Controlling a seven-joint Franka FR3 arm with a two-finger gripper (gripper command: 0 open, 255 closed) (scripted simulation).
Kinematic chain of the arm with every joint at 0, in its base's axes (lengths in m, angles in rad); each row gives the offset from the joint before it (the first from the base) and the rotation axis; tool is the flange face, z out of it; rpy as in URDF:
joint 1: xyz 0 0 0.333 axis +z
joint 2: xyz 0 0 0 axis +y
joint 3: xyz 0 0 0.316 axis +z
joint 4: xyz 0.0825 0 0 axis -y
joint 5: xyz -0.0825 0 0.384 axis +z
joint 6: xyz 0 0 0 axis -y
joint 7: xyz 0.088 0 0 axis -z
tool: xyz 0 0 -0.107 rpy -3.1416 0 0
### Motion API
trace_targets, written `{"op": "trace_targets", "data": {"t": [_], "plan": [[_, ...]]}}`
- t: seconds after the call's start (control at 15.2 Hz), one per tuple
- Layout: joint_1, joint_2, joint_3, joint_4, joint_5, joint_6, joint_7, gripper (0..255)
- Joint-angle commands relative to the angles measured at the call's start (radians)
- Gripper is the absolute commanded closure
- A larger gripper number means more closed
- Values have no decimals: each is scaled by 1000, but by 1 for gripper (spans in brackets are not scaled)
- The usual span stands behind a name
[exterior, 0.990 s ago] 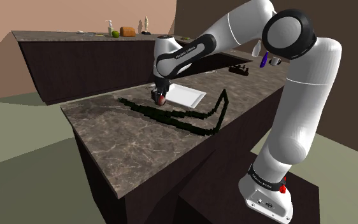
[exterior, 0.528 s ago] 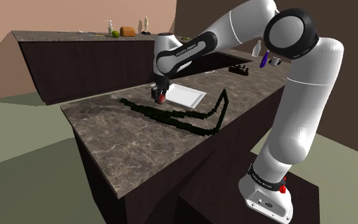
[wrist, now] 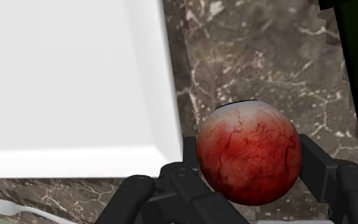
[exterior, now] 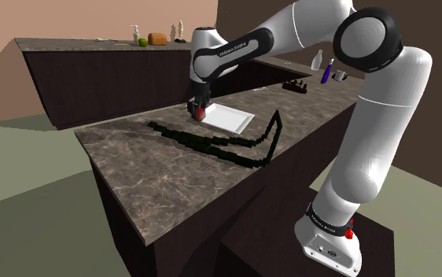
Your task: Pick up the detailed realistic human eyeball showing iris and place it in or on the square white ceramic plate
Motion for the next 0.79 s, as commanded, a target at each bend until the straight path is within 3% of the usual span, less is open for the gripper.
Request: {"op": "trace_targets", "data": {"t": [0.0,0.4,0.73], "plan": [[0,-9,0,17,2,-27,-4,255],[0,-29,1,63,8,-92,-12,255],[-63,-45,-50,42,26,-75,-133,255]]}}
